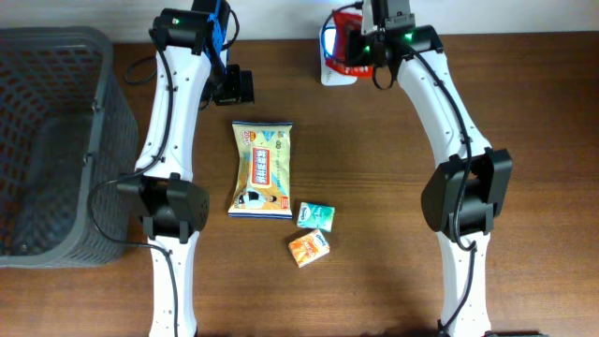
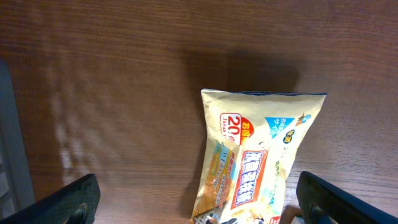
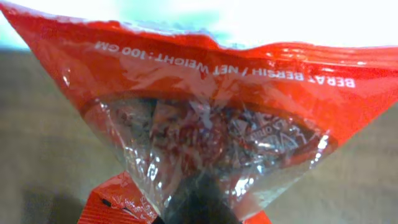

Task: Scan the item barcode
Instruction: 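Lift the jerky bag up to the white scanner face, then carry the jerky bag to the right table edge and drop it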

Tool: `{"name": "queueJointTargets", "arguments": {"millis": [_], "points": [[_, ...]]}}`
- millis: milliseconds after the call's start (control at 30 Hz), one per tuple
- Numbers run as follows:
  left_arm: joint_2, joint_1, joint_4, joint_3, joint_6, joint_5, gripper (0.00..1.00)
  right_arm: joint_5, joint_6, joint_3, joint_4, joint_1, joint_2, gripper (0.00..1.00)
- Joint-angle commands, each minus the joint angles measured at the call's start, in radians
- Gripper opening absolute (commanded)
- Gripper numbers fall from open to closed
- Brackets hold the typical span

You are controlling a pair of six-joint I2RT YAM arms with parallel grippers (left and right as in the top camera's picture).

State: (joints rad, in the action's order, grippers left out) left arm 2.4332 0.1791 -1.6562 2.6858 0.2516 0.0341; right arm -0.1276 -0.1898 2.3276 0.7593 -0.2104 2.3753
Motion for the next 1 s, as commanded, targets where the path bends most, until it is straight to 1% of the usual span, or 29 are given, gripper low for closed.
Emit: {"name": "queueJointTargets", "arguments": {"millis": [0,133,300,433,500,533,600,700,833,967], "points": [[-0.021,0.002,0.003,0.011,0.01,0.011,0.99,0.017,-0.037,0.012,-0.063,-0.014,0.04,0.04],[-0.021,0.002,0.006,0.011,0.01,0.01,0.99,0.134,-0.101,0.012,-0.1,-0.024,0.061,0.04],[-0.021,0.002,0.013,0.011,0.01,0.01,0.99,0.14,-0.1,0.012,-0.117,-0.025,0.06,0.04],[-0.021,0.002,0.013,0.011,0.01,0.01,0.99,0.142,-0.112,0.012,-0.078,-0.009,-0.001,0.04],[-0.021,0.002,0.013,0.011,0.01,0.01,0.99,0.219,-0.204,0.012,-0.042,0.011,-0.042,0.04],[-0.021,0.002,0.013,0.011,0.01,0.01,0.99,0.29,-0.276,0.012,-0.003,0.031,-0.069,0.04],[-0.021,0.002,0.012,0.011,0.01,0.006,0.99,0.389,-0.36,0.012,0.094,0.088,-0.113,0.04],[-0.021,0.002,0.009,0.011,0.01,0.006,0.99,0.46,-0.413,0.012,0.262,0.201,-0.137,0.04],[-0.021,0.002,0.009,0.011,0.01,0.006,0.99,0.461,-0.422,0.003,0.473,0.395,-0.118,0.04],[-0.021,0.002,0.009,0.011,0.01,0.006,0.99,0.415,-0.422,-0.069,0.549,0.56,-0.106,0.04]]}}
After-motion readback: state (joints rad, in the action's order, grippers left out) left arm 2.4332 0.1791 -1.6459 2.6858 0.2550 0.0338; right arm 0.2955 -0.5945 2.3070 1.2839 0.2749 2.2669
